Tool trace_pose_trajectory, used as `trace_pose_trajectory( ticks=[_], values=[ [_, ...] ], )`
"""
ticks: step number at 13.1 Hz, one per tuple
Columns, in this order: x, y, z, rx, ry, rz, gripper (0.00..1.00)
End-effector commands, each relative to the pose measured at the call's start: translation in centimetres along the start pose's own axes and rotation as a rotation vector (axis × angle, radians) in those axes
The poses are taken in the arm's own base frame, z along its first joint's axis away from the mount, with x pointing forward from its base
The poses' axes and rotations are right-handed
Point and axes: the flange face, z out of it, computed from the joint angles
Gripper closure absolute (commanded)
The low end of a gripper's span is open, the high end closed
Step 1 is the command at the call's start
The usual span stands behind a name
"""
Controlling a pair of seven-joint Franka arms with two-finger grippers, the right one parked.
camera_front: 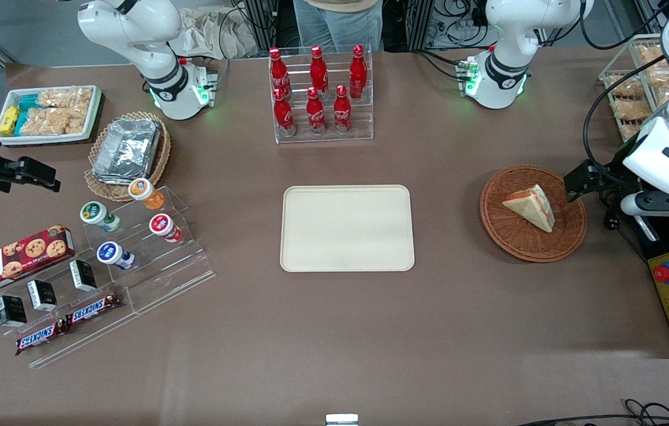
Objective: Place sandwich from basket to tray
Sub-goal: 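Move the left gripper over the wrapped sandwich in the wicker basket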
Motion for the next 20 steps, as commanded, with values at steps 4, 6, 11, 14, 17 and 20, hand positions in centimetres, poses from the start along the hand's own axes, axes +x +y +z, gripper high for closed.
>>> trace_pose_trajectory(
  ticks=[4, 6, 11, 14, 17, 20],
  values=[
    [-1.0, -0.2, -0.3, -0.002, -0.007, -0.011, 0.0],
    [-1.2, -0.4, -0.3, 0.005, -0.019, -0.117, 0.0],
    [-1.4, -0.6, 1.4, 0.031, -0.025, -0.649, 0.0],
    [-6.1, -1.0, 4.5, 0.05, -0.026, -0.77, 0.0],
    [-9.6, -4.6, 8.9, 0.072, -0.044, -0.903, 0.0],
    [-10.7, -7.4, 14.1, 0.082, -0.063, -0.953, 0.0]
  ],
)
